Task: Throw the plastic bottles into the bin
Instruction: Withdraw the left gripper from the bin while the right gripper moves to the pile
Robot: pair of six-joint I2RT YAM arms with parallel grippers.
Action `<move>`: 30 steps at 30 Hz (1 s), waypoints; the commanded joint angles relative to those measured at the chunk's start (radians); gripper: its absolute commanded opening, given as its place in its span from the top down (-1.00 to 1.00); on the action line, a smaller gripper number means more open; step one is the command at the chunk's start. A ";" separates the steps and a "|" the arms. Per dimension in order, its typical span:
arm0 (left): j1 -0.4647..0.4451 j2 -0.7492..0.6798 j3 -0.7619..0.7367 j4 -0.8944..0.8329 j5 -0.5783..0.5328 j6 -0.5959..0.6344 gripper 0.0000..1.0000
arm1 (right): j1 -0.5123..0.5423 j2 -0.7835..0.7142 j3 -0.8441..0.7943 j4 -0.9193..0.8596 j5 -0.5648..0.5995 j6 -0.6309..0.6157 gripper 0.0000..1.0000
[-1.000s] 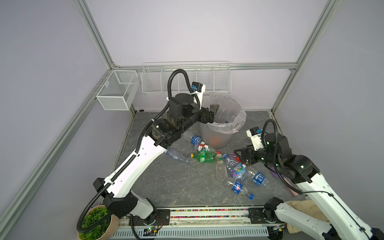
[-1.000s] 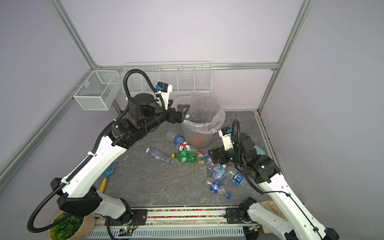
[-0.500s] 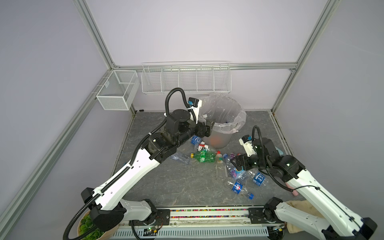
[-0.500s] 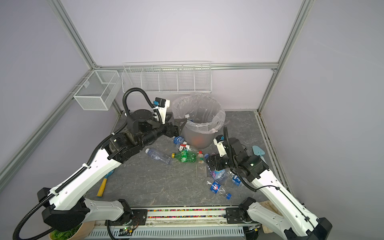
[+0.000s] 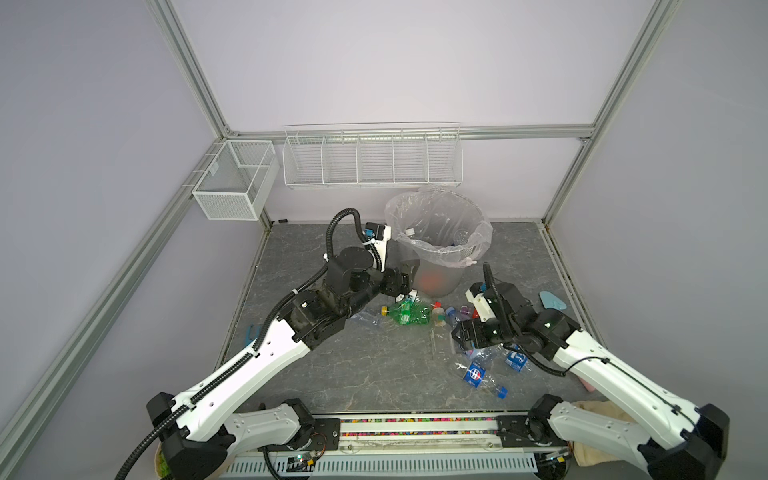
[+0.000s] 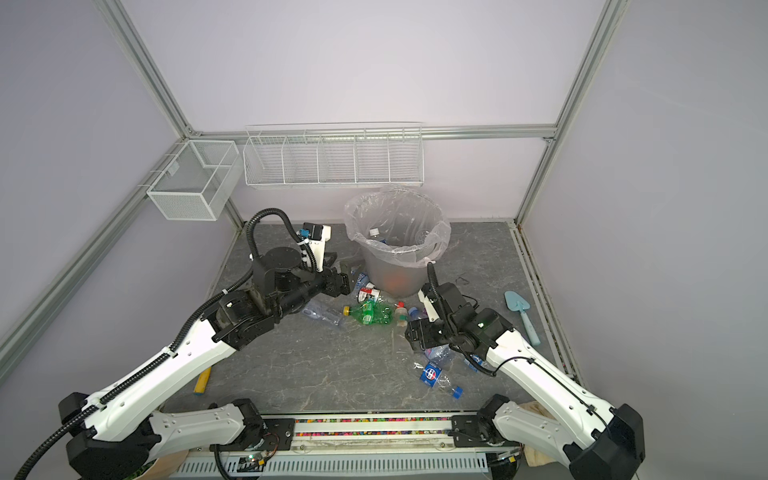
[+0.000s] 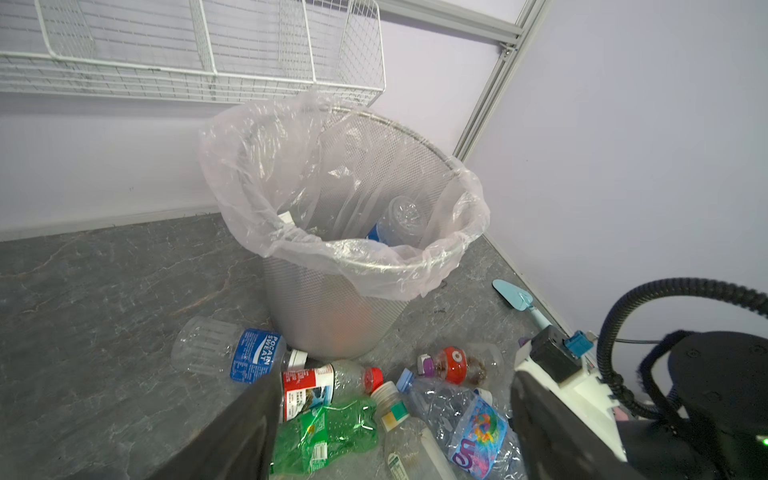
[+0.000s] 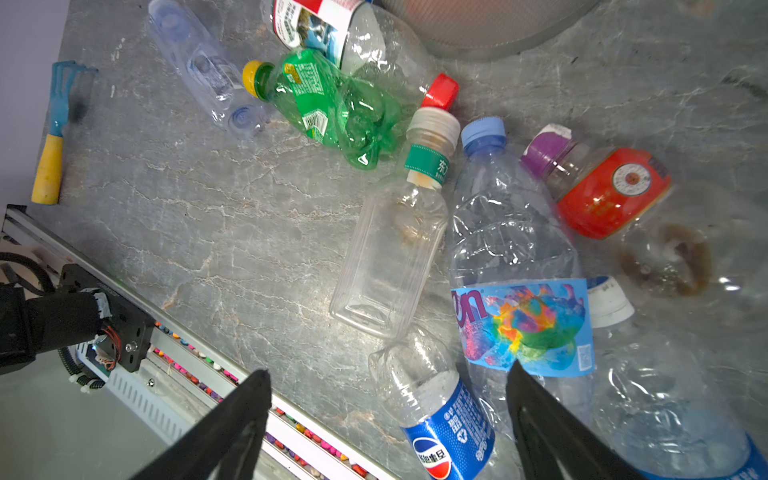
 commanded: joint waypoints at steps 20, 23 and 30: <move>-0.010 -0.177 -0.252 0.048 -0.056 -0.145 -0.69 | 0.042 0.148 -0.007 0.086 -0.005 0.114 -0.85; -0.011 -0.195 -0.274 0.048 -0.059 -0.153 -0.69 | 0.046 0.165 -0.006 0.086 0.004 0.120 -0.85; -0.011 -0.228 -0.318 0.032 -0.070 -0.165 -0.69 | 0.064 0.212 0.042 0.098 0.018 0.130 -0.89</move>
